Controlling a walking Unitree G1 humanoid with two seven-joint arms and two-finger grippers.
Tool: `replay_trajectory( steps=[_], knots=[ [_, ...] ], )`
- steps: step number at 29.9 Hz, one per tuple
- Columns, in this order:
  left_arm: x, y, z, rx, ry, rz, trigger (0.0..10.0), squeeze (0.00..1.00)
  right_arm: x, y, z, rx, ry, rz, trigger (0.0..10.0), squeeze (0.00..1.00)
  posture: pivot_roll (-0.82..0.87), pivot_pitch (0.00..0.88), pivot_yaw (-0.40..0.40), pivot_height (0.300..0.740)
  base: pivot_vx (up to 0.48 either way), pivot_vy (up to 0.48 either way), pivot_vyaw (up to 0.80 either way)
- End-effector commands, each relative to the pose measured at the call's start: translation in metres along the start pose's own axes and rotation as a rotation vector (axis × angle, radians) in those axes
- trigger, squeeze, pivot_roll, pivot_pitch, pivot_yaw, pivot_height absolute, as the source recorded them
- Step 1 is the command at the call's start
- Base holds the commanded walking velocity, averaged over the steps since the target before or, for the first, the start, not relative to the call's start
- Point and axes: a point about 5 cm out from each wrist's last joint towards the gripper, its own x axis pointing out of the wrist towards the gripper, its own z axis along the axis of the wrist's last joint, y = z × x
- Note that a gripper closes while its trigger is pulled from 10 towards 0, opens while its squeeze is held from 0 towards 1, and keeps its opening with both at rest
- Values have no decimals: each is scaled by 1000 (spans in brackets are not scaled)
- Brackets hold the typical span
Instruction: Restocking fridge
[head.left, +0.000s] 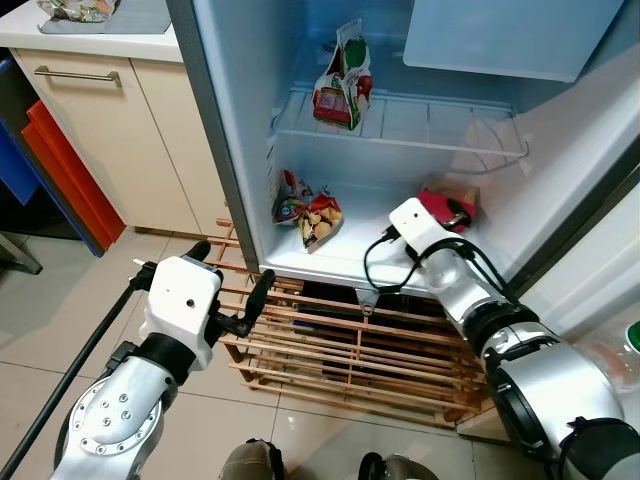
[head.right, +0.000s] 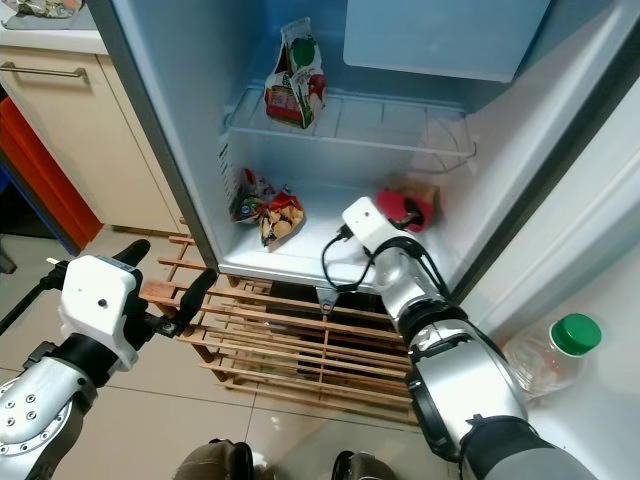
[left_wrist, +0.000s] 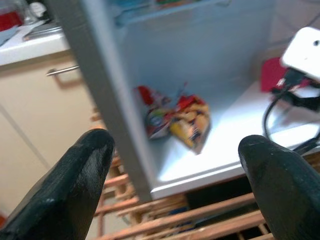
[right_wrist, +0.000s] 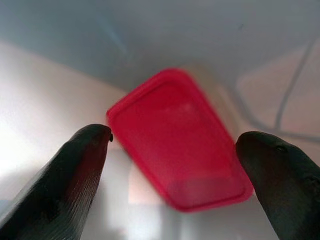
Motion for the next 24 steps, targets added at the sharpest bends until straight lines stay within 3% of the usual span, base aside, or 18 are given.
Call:
replay_trajectory(
  steps=[1,8,11,14,17,19,21,24],
  knots=[
    [3,0,0,-5,-1,-10,10000,0,2,-4,17,-23,-79,-29,10000,0,198,137,12,740,0,0,0],
    [18,0,1,-9,-28,-20,10000,0,-4,7,11,62,-97,-18,10000,0,173,95,11,740,0,0,0],
    [25,1,1,-5,-44,-19,10000,0,-10,16,-5,92,-76,10,10000,0,170,57,1,740,0,0,0],
    [33,1,0,6,-56,-20,10000,0,-16,20,-16,221,-60,10,10000,0,165,7,-14,740,0,0,0],
    [41,0,-3,18,-62,-6,10000,0,-26,26,-18,406,-80,25,10000,0,148,0,-28,740,0,0,0],
    [44,-1,-4,18,-63,-1,10000,0,-27,27,-19,442,-85,27,10000,0,145,0,-31,740,0,0,0],
    [53,-1,-8,-3,-59,13,10000,0,-38,27,-20,570,-129,23,10000,0,130,0,-41,740,0,0,0],
    [62,4,-13,-46,-51,35,10000,0,-53,24,-23,672,-162,6,10000,0,110,0,-43,740,0,0,0]
  ],
)
